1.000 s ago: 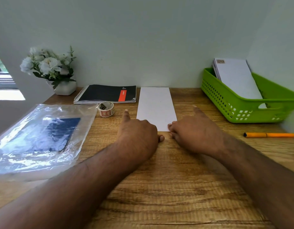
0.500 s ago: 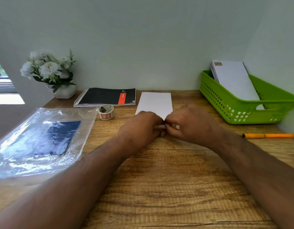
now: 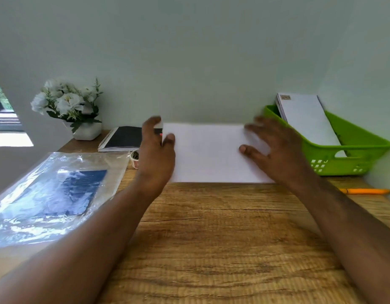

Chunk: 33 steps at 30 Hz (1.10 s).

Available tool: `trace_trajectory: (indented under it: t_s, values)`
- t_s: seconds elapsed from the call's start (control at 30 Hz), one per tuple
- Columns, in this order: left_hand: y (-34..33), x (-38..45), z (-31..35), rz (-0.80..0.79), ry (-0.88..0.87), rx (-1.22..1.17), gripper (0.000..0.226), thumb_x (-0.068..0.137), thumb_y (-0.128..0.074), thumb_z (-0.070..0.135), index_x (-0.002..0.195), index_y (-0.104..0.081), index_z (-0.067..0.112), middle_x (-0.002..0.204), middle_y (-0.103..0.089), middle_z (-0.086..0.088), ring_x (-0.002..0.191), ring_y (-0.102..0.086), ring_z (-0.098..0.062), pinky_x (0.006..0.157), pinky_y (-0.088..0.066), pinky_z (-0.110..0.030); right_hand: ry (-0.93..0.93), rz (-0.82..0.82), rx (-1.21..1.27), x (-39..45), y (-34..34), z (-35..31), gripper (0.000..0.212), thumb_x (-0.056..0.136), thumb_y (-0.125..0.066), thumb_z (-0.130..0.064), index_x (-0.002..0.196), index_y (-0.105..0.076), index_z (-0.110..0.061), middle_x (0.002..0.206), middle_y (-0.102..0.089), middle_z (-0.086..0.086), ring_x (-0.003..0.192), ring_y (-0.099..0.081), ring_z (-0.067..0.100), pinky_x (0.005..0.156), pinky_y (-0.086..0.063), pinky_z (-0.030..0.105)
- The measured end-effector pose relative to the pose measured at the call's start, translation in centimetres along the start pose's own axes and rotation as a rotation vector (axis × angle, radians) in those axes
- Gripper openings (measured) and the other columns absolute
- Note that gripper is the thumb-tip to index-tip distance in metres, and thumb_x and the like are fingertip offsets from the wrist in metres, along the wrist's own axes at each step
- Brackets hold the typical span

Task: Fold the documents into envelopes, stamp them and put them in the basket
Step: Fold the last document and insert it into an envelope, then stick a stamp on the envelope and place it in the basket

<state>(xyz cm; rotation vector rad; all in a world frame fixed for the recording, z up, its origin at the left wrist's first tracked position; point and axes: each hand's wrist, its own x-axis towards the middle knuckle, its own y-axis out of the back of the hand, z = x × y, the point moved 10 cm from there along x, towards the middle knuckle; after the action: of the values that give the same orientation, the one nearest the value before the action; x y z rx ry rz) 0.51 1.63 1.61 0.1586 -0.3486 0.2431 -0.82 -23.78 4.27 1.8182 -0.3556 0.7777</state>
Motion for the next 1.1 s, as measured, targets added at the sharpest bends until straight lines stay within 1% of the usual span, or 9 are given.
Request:
trace_trajectory:
  t_s: [0.1, 0.17, 0.33, 0.43, 0.53, 0.67, 0.87, 0.97, 1.1]
  values:
    - [-1.1, 0.1, -2.6, -0.261, 0.095, 0.728, 0.054, 0.096, -0.057, 0.024, 0.144, -0.032, 0.026, 0.125, -0.057, -0.010, 0.105, -0.059, -0.023, 0.074, -0.047, -0.023, -0.132, -0.594, 0.133, -2.8, -6.3, 0.6, 0.060, 0.087, -0.050, -0.059, 0.139, -0.048, -0.029, 0.152, -0.036, -0.008, 0.139, -0.033, 0.013, 0.112, -0.022, 0.028]
    - [-1.6, -0.1, -3.0, -0.372, 0.051, 1.065, 0.054, 0.094, -0.060, 0.035, 0.142, -0.040, 0.024, 0.134, -0.055, -0.008, 0.119, -0.054, -0.025, 0.089, -0.046, -0.033, -0.085, -0.776, 0.056, -4.3, -8.3, 0.4, 0.061, 0.091, -0.044, -0.059, 0.146, -0.034, -0.035, 0.157, -0.023, -0.011, 0.144, -0.021, 0.009, 0.116, -0.013, 0.030]
    - [0.4, 1.1, -2.3, -0.291, 0.023, 1.247, 0.066, 0.080, -0.071, 0.049, 0.135, -0.046, 0.023, 0.129, -0.055, -0.007, 0.115, -0.054, -0.027, 0.083, -0.048, -0.039, -0.056, -0.833, -0.017, -4.5, -9.1, 0.5, 0.062, 0.094, -0.036, -0.060, 0.150, -0.021, -0.038, 0.160, -0.010, -0.010, 0.147, -0.007, 0.012, 0.120, -0.005, 0.042]
    - [1.7, 1.9, -2.5, -0.230, 0.020, 1.359, 0.072, 0.076, -0.073, 0.053, 0.135, -0.046, 0.022, 0.135, -0.044, -0.012, 0.125, -0.043, -0.035, 0.094, -0.044, -0.047, 0.001, -0.845, -0.097, -4.6, -10.0, 0.1, 0.064, 0.093, -0.026, -0.063, 0.151, -0.014, -0.039, 0.160, -0.004, -0.013, 0.148, -0.001, 0.013, 0.119, -0.004, 0.045]
    - [2.4, 2.2, -3.0, -0.201, 0.037, 1.414, 0.065, 0.079, -0.069, 0.053, 0.133, -0.048, 0.024, 0.135, -0.042, -0.012, 0.127, -0.038, -0.036, 0.098, -0.040, -0.050, 0.029, -0.853, -0.142, -4.6, -10.5, -0.3, 0.080, 0.080, -0.013, -0.076, 0.151, -0.009, -0.039, 0.160, -0.003, -0.014, 0.148, -0.002, 0.014, 0.118, -0.004, 0.046]
    - [3.3, 2.7, -2.6, -0.083, 0.005, 1.356, 0.049, 0.086, -0.067, 0.035, 0.127, -0.048, 0.018, 0.128, -0.052, -0.012, 0.121, -0.044, -0.035, 0.093, -0.042, -0.047, 0.043, -0.849, -0.153, -4.7, -10.5, -0.6, 0.092, 0.070, -0.007, -0.082, 0.151, -0.008, -0.039, 0.160, -0.001, -0.014, 0.148, -0.002, 0.014, 0.118, -0.005, 0.047]
    - [4.8, 3.4, -1.5, 0.014, -0.049, 1.133, 0.024, 0.085, -0.072, 0.025, 0.104, -0.062, 0.014, 0.100, -0.067, -0.010, 0.084, -0.055, -0.021, 0.069, -0.043, -0.035, 0.033, -0.853, -0.124, -5.0, -10.7, -1.7, 0.090, 0.072, -0.009, -0.081, 0.151, -0.007, -0.039, 0.160, 0.000, -0.013, 0.148, 0.001, 0.014, 0.119, -0.003, 0.050]
    - [3.1, 2.8, -0.2, -0.036, -0.119, 0.679, 0.015, 0.078, -0.079, 0.029, 0.082, -0.067, 0.019, 0.081, -0.069, -0.004, 0.067, -0.058, -0.012, 0.058, -0.041, -0.026, -0.008, -0.768, -0.017, -4.7, -10.3, -3.1, 0.085, 0.076, -0.016, -0.077, 0.150, -0.020, -0.036, 0.160, -0.011, -0.010, 0.147, -0.008, 0.013, 0.119, -0.008, 0.047]
    - [-2.3, -0.9, 0.8, -0.240, -0.002, 0.005, 0.015, 0.075, -0.080, 0.013, 0.083, -0.067, 0.013, 0.078, -0.073, -0.002, 0.071, -0.069, -0.008, 0.062, -0.051, -0.013, -0.218, -0.407, 0.543, -2.2, -6.8, -3.3, 0.064, 0.080, -0.050, -0.062, 0.137, -0.050, -0.032, 0.140, -0.052, -0.010, 0.128, -0.047, 0.007, 0.108, -0.037, 0.031]
